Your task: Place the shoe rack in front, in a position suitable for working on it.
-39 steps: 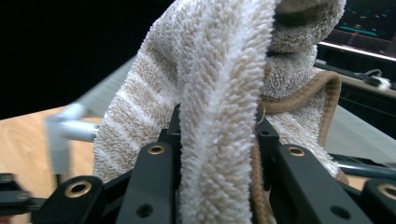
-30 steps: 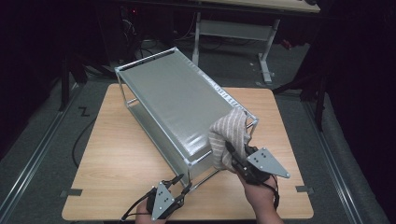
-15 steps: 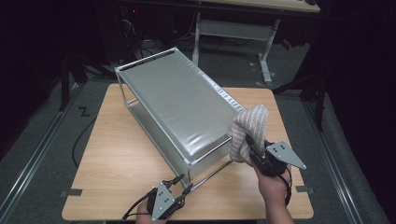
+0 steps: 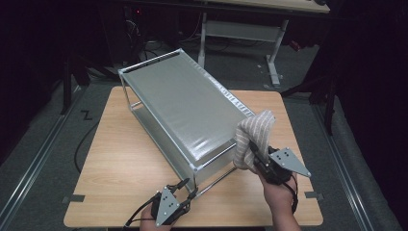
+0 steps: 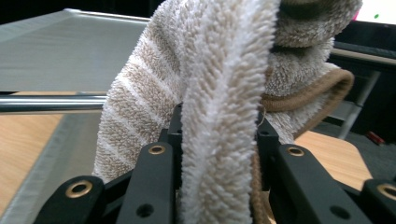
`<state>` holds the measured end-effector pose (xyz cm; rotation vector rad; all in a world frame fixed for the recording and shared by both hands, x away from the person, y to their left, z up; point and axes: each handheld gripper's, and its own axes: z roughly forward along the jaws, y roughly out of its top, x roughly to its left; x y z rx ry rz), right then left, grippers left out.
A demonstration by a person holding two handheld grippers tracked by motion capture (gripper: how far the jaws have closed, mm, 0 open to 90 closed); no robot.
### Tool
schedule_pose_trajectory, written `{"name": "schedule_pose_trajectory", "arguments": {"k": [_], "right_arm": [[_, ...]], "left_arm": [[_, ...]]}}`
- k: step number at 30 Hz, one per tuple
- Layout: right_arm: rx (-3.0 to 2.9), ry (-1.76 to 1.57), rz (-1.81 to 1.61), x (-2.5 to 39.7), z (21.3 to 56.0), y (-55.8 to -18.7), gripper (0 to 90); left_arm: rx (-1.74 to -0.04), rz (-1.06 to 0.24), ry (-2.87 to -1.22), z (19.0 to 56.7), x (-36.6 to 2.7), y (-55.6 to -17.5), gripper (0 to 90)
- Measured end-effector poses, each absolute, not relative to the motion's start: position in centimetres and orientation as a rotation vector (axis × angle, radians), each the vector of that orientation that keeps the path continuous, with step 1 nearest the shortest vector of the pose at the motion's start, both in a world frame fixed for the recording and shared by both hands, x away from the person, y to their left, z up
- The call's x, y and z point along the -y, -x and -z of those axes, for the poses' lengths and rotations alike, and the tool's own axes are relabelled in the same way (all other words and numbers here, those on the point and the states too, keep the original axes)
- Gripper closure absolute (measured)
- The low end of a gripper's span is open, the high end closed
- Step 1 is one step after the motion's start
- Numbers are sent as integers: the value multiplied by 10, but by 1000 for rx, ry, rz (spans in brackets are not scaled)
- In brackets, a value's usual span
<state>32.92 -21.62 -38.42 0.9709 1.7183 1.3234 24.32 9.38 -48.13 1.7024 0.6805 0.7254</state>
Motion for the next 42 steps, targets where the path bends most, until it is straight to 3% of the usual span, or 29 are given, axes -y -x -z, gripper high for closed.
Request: {"name": "schedule_pose_trajectory", "arguments": {"k": [9,16,28,34,42], "right_arm": [[-1776,-852,-1352,188,381,-310,685],[-1863,-813,-1324,183,401,-296,693],[-1910,-1036,-1208,210,437,-336,705],[-1859,-1171,-1193,232,440,-352,706],[-1874,-1107,-1214,220,433,-353,703]], "left_arm": [[-656,-730,-1678,478,-95,-240,570],[-649,-732,-1649,473,-98,-238,575],[-654,-726,-1647,473,-98,-238,574],[-662,-735,-1647,473,-100,-235,574],[-676,-726,-1648,474,-102,-235,573]]}}
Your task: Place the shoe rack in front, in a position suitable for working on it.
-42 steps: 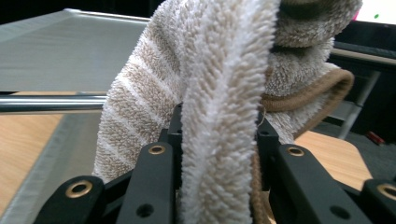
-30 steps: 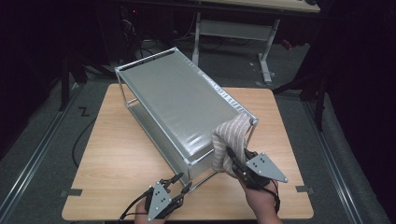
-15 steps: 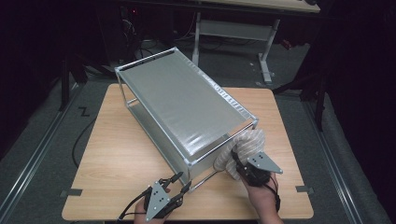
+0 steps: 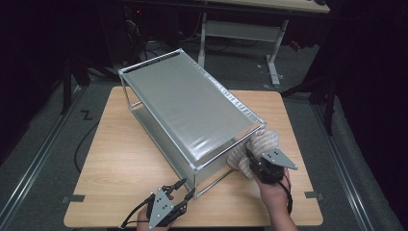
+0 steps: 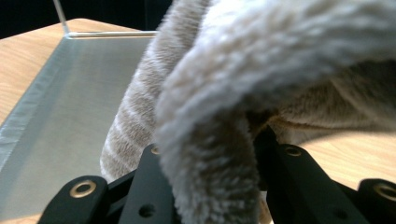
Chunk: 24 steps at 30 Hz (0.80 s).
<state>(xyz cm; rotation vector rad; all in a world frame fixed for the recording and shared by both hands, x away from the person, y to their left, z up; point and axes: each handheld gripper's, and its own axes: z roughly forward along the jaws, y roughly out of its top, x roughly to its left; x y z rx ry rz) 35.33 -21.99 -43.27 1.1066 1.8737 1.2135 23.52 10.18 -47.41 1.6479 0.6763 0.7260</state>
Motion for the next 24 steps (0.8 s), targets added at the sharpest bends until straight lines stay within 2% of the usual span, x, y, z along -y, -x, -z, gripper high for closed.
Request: {"name": "schedule_pose_trajectory", "arguments": {"k": [13,24], "right_arm": [[-1995,-857,-1263,171,427,-317,702],[-2106,-630,-1313,131,426,-286,699]], "left_arm": [[-739,-760,-1644,470,-131,-236,566],[-750,-742,-1653,474,-129,-239,564]]}}
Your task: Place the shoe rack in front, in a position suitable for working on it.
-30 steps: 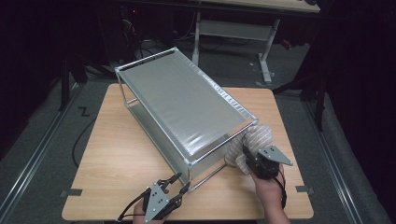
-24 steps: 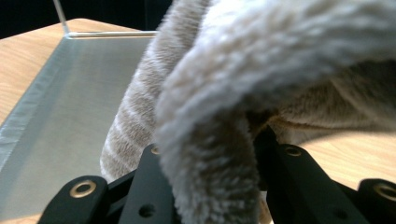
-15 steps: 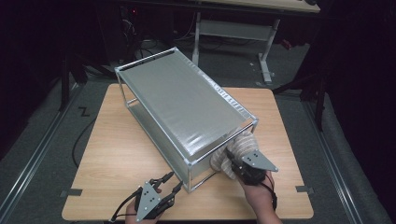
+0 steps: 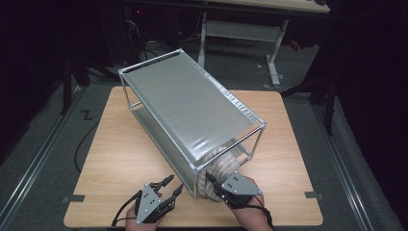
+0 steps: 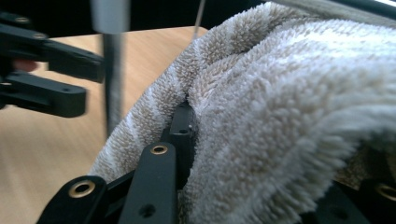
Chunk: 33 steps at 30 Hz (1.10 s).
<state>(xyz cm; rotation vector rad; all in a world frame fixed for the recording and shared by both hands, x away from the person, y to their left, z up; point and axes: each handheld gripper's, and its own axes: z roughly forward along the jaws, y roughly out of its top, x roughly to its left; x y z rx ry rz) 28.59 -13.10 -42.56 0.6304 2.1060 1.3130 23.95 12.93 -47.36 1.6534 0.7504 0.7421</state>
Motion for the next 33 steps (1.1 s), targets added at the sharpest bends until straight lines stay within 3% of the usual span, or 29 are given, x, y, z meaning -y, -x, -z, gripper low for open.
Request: {"name": "schedule_pose_trajectory", "arguments": {"k": [16,33], "right_arm": [[-2129,-576,-1319,122,425,-278,698],[-2033,-776,-1311,155,418,-312,698]], "left_arm": [[-745,-728,-1658,476,-126,-239,559],[-728,-737,-1665,474,-124,-237,558]]}}
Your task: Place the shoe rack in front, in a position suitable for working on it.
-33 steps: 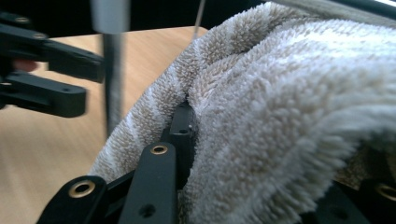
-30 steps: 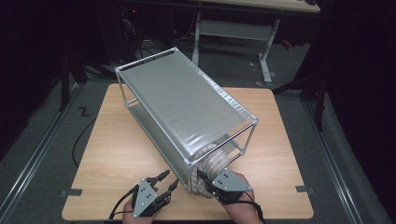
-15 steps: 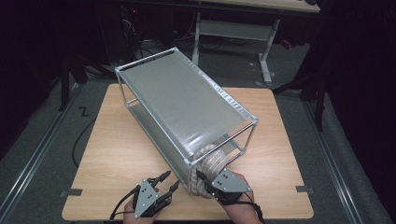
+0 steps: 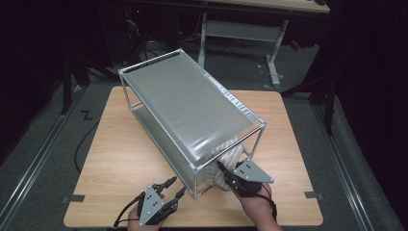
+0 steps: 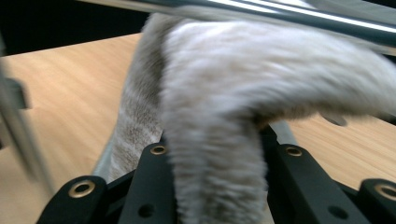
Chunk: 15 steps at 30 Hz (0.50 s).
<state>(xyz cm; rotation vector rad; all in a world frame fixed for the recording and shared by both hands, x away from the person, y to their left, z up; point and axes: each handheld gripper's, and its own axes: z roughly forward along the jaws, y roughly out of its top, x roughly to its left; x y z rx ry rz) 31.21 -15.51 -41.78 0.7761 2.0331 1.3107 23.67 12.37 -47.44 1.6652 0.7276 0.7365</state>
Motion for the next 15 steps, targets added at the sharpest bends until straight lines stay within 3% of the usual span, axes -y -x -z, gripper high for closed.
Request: {"name": "schedule_pose_trajectory", "arguments": {"k": [15], "right_arm": [[-1884,-1013,-1286,202,413,-349,706]], "left_arm": [[-724,-734,-1672,475,-122,-235,558]]}}
